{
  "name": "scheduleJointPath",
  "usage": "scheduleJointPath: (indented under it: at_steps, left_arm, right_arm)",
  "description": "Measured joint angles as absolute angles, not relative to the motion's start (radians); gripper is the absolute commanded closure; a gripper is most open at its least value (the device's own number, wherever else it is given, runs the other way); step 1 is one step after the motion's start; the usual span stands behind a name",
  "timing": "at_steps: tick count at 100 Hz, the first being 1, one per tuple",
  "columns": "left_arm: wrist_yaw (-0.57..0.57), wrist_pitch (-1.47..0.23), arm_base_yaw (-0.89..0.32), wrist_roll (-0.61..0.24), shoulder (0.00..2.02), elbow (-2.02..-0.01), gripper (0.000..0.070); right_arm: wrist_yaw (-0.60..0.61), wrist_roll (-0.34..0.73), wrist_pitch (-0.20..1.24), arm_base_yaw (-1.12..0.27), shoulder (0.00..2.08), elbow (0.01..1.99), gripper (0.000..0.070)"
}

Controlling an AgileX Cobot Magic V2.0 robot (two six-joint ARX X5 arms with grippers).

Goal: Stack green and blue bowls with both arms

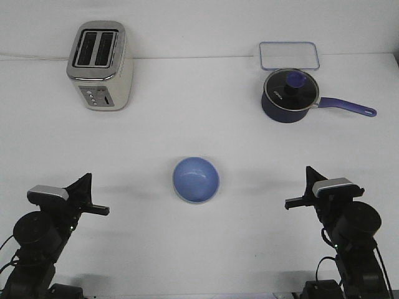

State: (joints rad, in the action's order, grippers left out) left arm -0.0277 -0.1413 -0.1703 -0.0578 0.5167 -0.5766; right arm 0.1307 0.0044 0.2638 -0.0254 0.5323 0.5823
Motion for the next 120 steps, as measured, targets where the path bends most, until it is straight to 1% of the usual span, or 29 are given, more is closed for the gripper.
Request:
scheduleJointPath:
  at_steps: [94,120]
  left_arm:
    - [-0.028,-0.142,-0.170,-0.050,0.516,-0.577,0.0689]
    - [-0.028,-0.138,-0.170,-0.043,0.464,-0.577,0.0689]
  right_arm:
    - [0.130,0.004,0.264,-0.025,0.532,0.582,0.0700]
    - [0.131,0.004,0.264,-0.025,0.532,0.582,0.0700]
